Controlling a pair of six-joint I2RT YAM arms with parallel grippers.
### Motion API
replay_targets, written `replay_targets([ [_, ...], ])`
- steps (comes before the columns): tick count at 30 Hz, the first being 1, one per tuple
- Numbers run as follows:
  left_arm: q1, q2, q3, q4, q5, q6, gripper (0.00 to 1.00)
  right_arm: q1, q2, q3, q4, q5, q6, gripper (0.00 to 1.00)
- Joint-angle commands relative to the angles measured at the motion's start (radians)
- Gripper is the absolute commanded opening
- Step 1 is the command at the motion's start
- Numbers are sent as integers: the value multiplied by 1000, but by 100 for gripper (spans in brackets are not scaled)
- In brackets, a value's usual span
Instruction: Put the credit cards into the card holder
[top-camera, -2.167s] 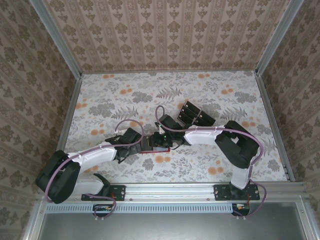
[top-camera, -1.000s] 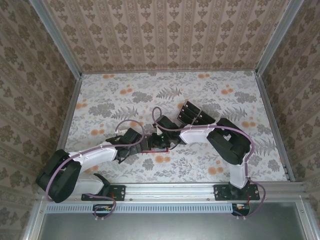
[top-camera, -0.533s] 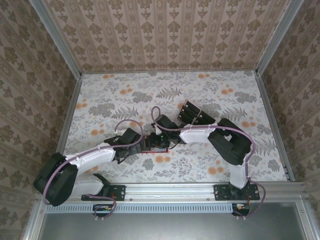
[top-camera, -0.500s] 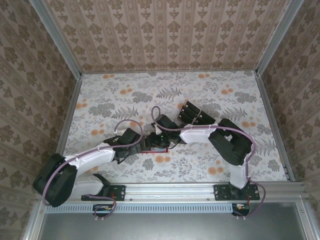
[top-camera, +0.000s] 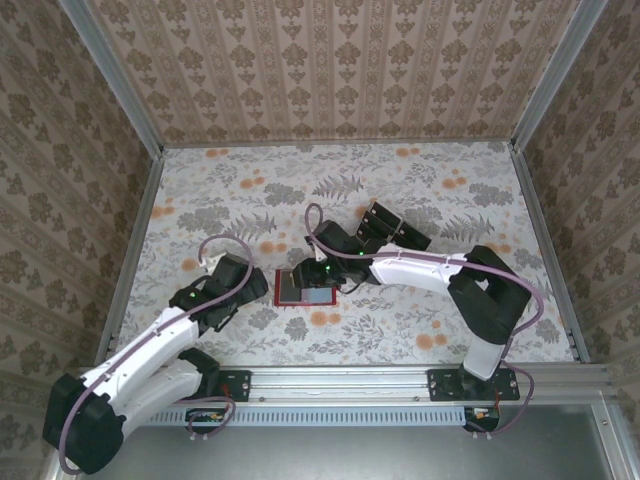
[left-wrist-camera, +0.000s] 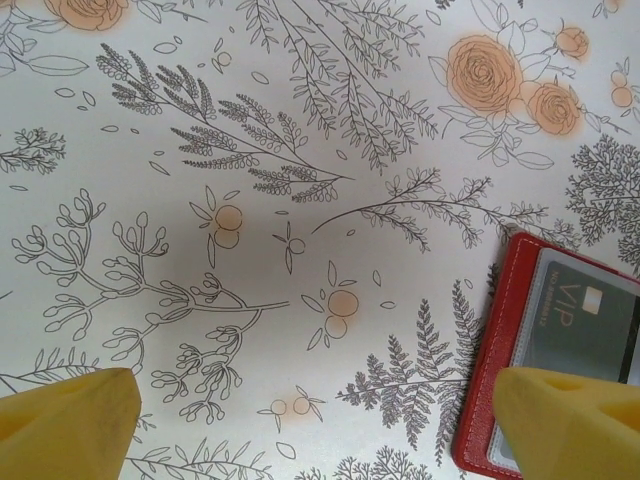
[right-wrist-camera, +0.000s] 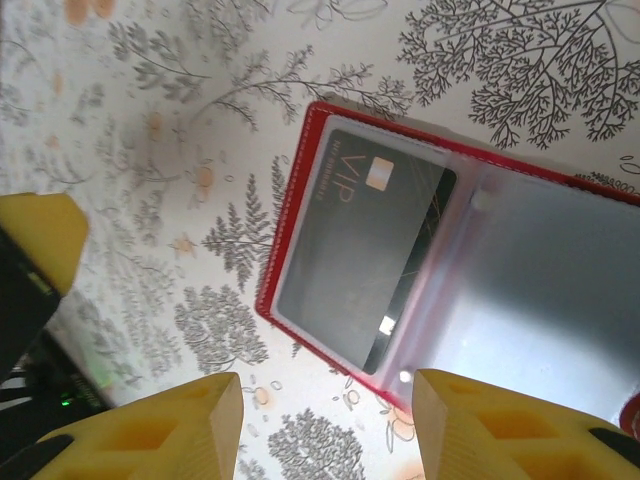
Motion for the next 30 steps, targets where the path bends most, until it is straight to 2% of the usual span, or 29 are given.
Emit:
replay_targets([
  [1, 8, 34, 24, -22, 23, 11, 100, 35, 63, 57, -79, 76, -51, 50],
  [7, -19, 119, 31, 29, 41, 3, 100, 71, 136, 116, -153, 204, -89, 50],
  [13, -59, 187, 64, 45, 32, 3, 100, 67, 106, 75, -188, 325, -95, 51],
  [22, -110, 264, 112, 68, 28, 15, 100, 1, 21, -36, -151, 335, -76, 51],
  [30, -145, 313, 140, 88, 22, 22, 100, -39, -35, -81, -93, 281, -70, 51],
])
